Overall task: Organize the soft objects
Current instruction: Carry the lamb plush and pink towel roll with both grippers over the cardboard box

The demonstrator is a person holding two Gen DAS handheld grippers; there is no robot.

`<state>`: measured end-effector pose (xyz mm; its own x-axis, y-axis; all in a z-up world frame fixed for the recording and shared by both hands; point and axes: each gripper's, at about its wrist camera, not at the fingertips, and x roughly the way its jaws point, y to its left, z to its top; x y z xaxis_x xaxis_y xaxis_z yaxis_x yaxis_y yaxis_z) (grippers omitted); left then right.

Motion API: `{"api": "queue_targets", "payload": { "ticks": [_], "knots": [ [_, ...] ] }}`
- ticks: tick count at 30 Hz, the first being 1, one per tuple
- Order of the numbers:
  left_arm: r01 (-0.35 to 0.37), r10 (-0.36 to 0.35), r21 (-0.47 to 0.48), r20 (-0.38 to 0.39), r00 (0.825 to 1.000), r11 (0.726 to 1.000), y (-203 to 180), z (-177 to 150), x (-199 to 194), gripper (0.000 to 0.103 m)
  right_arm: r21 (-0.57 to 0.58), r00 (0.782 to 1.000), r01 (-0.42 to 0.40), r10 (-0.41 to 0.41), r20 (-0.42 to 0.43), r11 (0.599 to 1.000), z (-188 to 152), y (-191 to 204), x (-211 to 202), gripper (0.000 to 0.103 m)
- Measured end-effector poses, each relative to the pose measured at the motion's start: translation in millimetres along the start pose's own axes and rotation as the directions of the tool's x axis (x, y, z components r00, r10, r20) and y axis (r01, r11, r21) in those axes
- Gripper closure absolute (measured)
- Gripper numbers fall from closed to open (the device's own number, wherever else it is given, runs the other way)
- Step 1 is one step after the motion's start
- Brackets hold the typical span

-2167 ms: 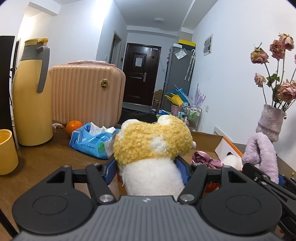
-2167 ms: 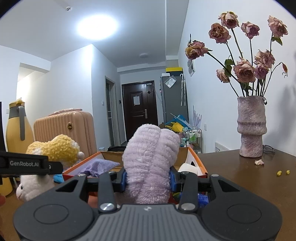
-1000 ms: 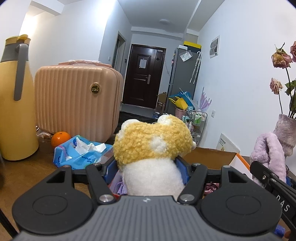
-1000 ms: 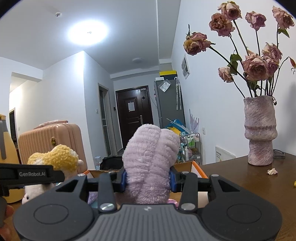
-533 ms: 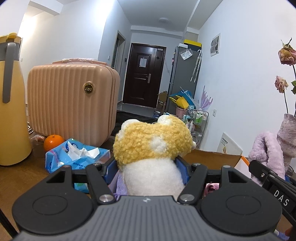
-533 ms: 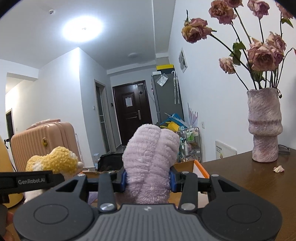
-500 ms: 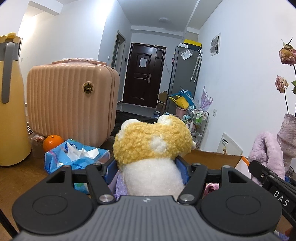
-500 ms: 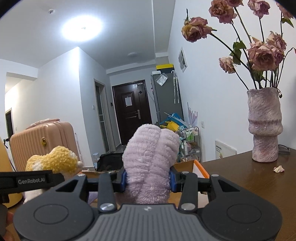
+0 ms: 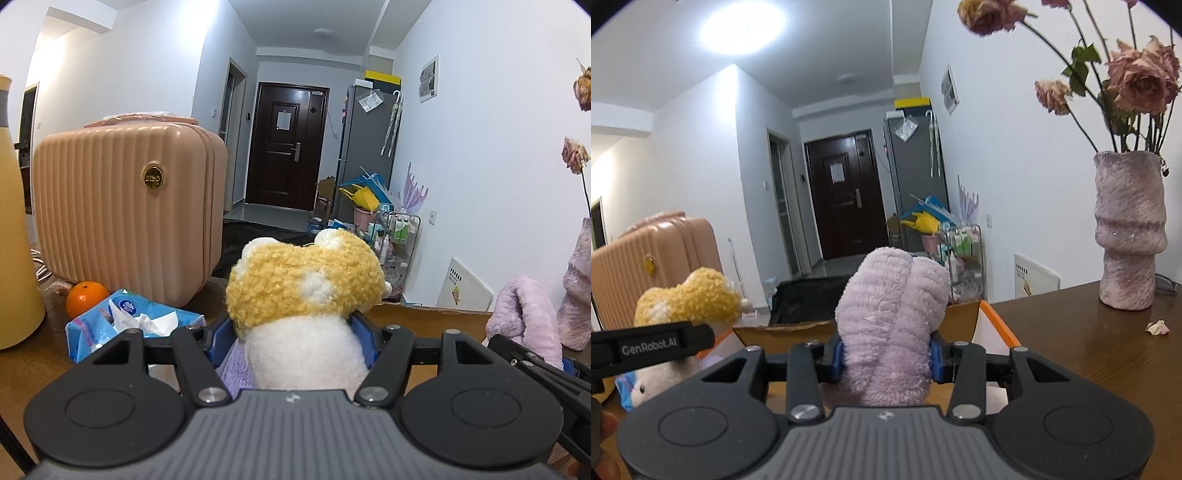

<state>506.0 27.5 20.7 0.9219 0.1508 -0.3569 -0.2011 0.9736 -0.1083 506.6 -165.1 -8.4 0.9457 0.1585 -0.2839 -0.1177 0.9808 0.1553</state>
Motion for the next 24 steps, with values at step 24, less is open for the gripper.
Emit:
{"api": "queue_targets", "payload": {
  "ticks": [24],
  "knots": [
    [-0.051, 0.054, 0.124, -0.021, 0.998, 0.991, -11.3, -18.3, 23.2, 0.035, -0.128, 0.993, 0.012, -0.027, -0.115, 0.992, -26.8, 10.3, 28.1, 0.061]
  ]
}}
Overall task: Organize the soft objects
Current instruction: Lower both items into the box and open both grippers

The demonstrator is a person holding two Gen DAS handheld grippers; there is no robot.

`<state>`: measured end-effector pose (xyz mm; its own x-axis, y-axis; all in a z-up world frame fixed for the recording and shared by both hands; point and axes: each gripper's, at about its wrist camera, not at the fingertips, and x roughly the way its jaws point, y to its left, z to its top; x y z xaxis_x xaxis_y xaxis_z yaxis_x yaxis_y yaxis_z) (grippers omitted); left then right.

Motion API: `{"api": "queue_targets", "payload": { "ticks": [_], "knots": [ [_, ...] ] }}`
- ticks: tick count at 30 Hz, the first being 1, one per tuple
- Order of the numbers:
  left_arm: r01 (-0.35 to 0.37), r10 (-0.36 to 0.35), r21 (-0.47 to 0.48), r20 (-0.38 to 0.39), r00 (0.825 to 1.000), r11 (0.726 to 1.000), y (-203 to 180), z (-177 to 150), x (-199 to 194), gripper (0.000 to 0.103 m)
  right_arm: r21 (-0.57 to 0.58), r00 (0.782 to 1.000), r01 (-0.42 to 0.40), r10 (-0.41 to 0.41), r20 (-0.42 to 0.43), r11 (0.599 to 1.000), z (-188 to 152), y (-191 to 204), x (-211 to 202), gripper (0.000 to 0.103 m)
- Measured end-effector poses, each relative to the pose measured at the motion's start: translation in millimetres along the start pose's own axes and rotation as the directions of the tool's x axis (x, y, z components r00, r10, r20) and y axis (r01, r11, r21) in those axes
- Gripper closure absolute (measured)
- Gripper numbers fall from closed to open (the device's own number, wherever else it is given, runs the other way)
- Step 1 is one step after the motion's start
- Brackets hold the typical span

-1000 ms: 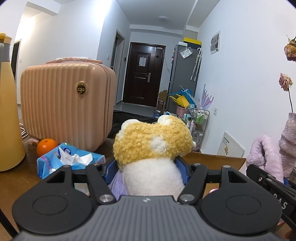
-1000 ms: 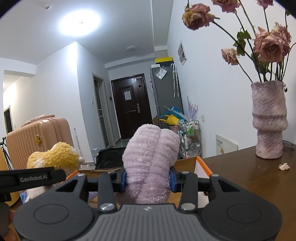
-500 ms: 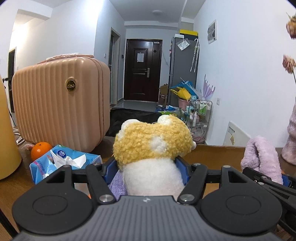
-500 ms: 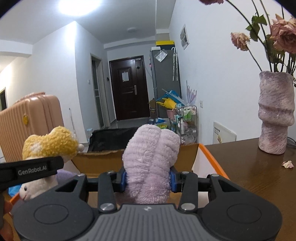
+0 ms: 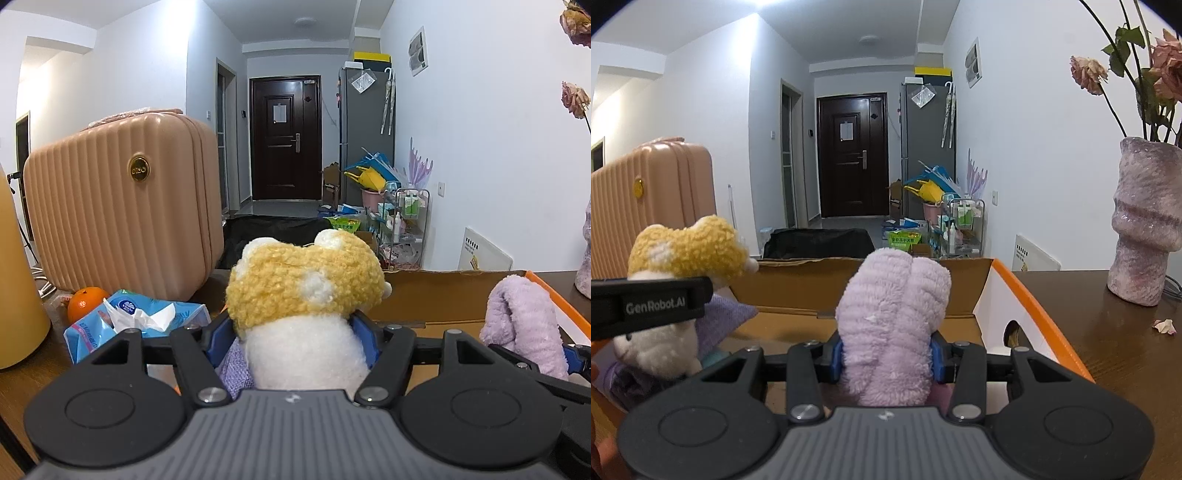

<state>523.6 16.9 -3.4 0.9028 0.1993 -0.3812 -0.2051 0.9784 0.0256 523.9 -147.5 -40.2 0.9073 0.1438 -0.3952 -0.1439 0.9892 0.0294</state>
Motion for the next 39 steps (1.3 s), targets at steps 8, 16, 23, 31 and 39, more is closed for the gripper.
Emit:
{"api": "queue_targets", "payload": {
  "ticks": [8, 16, 23, 31, 39],
  "knots": [
    [-0.005, 0.006, 0.013, -0.005, 1.000, 1.000, 0.0, 2.7, 3.7, 0.029, -0.005, 1.000, 0.005, -0.005, -0.001, 1.000, -0.2, 0.4, 0.1, 0.055],
    [-0.034, 0.033, 0.019, 0.042, 0.999, 0.999, 0.2, 1.1, -3.5, 0.000, 0.027, 1.000, 0.020, -0.020, 0.023, 0.999, 2.3, -4.6, -2.8, 0.019],
    [-0.031, 0.031, 0.013, 0.024, 0.999, 0.999, 1.7, 1.3, -0.7, 0.000, 0.045, 0.999, 0.029, -0.031, 0.042, 0.999, 2.3, -8.5, -4.6, 0.010],
    [-0.032, 0.032, 0.018, 0.024, 0.999, 0.999, 2.1, 0.3, -0.3, 0.000, 0.037, 0.999, 0.030, -0.032, 0.035, 0.999, 1.5, -7.0, -4.2, 0.009],
    [-0.042, 0.042, 0.007, 0.035, 0.999, 0.999, 2.6, -2.2, -4.5, 0.000, 0.038, 0.999, 0.024, -0.026, 0.045, 0.999, 0.8, -6.5, -6.9, 0.009]
  ]
}}
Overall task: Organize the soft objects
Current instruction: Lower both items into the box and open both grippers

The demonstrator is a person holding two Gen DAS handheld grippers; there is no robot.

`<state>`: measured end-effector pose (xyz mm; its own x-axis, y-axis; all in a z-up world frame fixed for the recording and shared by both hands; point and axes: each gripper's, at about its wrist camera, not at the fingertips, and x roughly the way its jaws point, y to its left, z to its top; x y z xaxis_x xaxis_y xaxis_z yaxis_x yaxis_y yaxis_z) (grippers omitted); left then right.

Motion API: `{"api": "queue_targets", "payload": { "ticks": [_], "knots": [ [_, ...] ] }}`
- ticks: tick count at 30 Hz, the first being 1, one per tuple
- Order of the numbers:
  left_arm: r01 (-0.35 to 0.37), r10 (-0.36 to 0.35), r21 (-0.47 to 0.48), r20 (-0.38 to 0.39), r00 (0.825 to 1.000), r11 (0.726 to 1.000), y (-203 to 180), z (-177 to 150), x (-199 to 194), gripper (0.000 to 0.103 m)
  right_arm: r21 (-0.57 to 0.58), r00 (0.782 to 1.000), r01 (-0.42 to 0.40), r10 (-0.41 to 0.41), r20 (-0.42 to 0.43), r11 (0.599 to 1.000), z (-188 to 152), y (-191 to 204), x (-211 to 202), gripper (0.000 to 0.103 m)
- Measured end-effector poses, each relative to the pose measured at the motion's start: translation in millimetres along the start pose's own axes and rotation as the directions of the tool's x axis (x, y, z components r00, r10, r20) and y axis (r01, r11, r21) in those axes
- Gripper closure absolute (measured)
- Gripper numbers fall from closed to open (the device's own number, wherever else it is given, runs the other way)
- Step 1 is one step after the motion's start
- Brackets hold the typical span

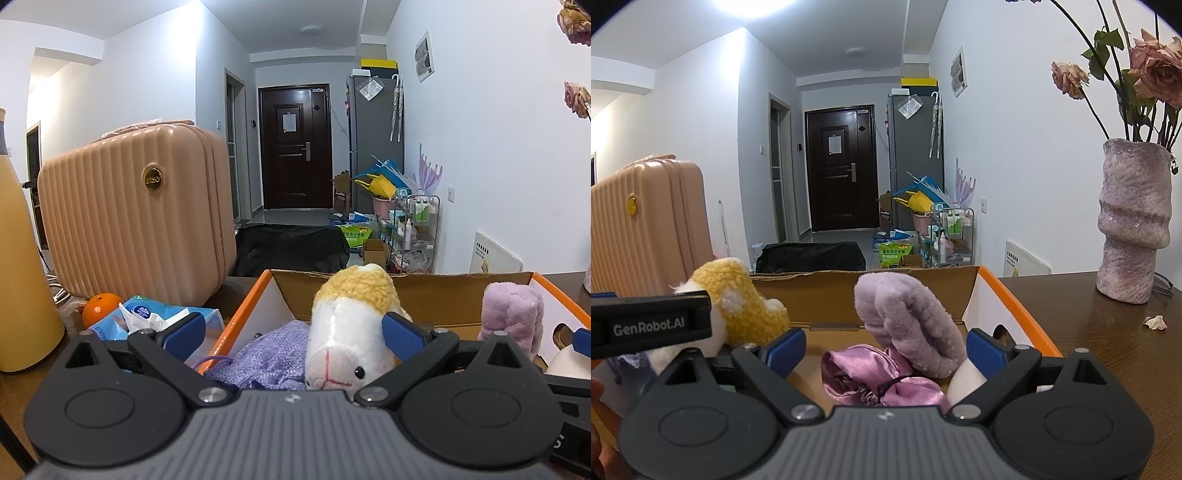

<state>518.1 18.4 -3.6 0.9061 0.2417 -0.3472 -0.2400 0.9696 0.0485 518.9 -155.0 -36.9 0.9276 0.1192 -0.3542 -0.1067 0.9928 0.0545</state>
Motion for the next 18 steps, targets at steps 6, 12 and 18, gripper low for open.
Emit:
{"api": "queue_targets", "payload": {
  "ticks": [6, 12, 18],
  "knots": [
    [0.002, -0.002, -0.006, 0.007, 1.000, 1.000, 2.5, -2.4, -9.5, 0.000, -0.002, 1.000, -0.004, 0.004, 0.019, 1.000, -1.2, -0.4, -6.7, 0.008],
    [0.005, -0.005, -0.021, 0.009, 1.000, 1.000, 10.6, -6.0, -21.6, 0.000, -0.002, 0.999, -0.003, 0.003, 0.043, 1.000, -3.8, -1.5, -18.6, 0.006],
    [0.002, -0.001, -0.040, 0.032, 0.999, 0.999, 22.0, -10.8, -40.6, 0.000, -0.019, 0.998, -0.004, 0.005, 0.064, 1.000, -8.1, -1.1, -34.4, 0.006]
  ]
}}
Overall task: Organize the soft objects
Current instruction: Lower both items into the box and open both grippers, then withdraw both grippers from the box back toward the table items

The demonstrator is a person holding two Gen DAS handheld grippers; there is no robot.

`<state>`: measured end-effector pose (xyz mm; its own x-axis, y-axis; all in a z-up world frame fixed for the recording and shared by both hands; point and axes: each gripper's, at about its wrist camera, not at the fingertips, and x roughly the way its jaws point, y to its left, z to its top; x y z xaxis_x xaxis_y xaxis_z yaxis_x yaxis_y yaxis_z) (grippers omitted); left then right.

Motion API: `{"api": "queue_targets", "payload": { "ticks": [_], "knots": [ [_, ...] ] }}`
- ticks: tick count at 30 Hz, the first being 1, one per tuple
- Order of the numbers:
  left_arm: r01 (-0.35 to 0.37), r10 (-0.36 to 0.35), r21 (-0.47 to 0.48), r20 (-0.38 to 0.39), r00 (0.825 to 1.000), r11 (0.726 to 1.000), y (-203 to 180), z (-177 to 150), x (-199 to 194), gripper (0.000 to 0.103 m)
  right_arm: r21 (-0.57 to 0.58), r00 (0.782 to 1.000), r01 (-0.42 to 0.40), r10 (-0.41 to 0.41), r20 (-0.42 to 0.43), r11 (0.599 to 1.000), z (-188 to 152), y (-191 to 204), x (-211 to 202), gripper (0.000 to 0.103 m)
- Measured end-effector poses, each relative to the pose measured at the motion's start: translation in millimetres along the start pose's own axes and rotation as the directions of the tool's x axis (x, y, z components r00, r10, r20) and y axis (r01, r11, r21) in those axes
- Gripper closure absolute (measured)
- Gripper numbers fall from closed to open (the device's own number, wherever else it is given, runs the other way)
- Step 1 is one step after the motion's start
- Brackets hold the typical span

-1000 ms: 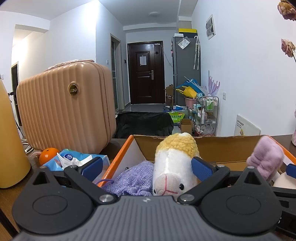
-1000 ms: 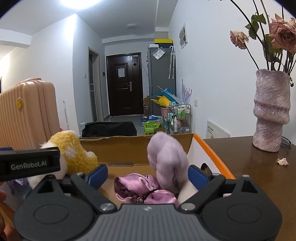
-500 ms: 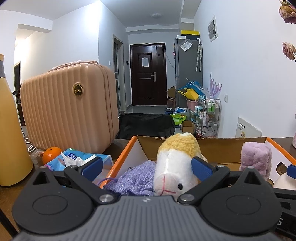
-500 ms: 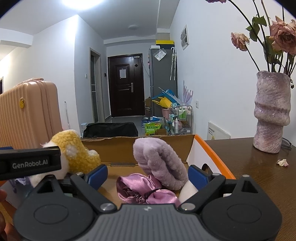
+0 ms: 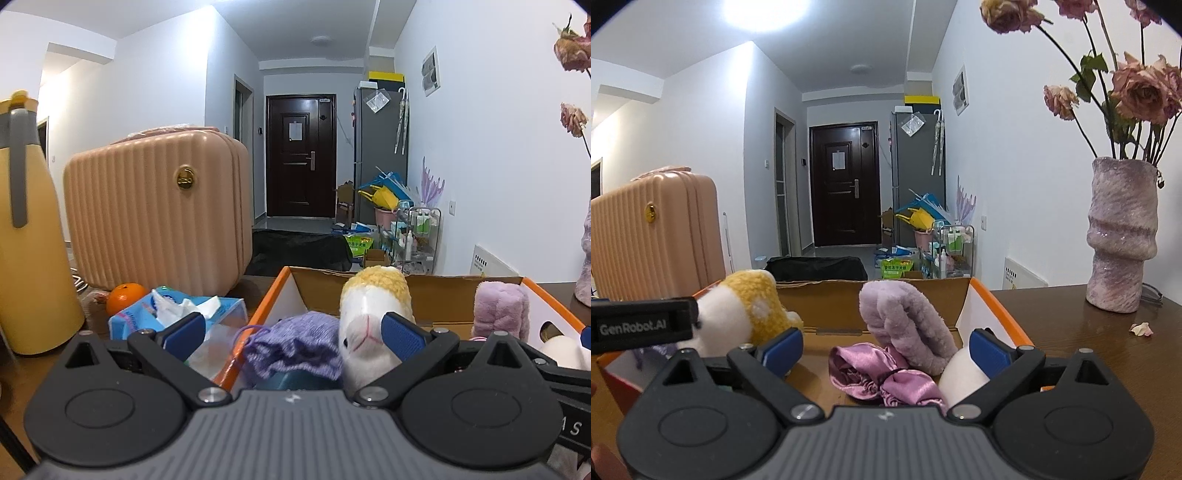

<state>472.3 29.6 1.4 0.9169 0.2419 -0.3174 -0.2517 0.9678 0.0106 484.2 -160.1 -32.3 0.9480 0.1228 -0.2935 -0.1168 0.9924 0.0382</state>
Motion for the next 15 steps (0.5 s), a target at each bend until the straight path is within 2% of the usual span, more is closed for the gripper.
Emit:
{"api": "queue_targets", "payload": {
  "ticks": [15],
  "knots": [
    [0.004, -0.002, -0.046, 0.050, 0.999, 0.999, 21.7, -10.1, -62.8, 0.000, -0.013, 0.996, -0.025, 0.026, 0.085, 1.000, -9.1, -2.7, -59.6, 0.001]
  ]
}}
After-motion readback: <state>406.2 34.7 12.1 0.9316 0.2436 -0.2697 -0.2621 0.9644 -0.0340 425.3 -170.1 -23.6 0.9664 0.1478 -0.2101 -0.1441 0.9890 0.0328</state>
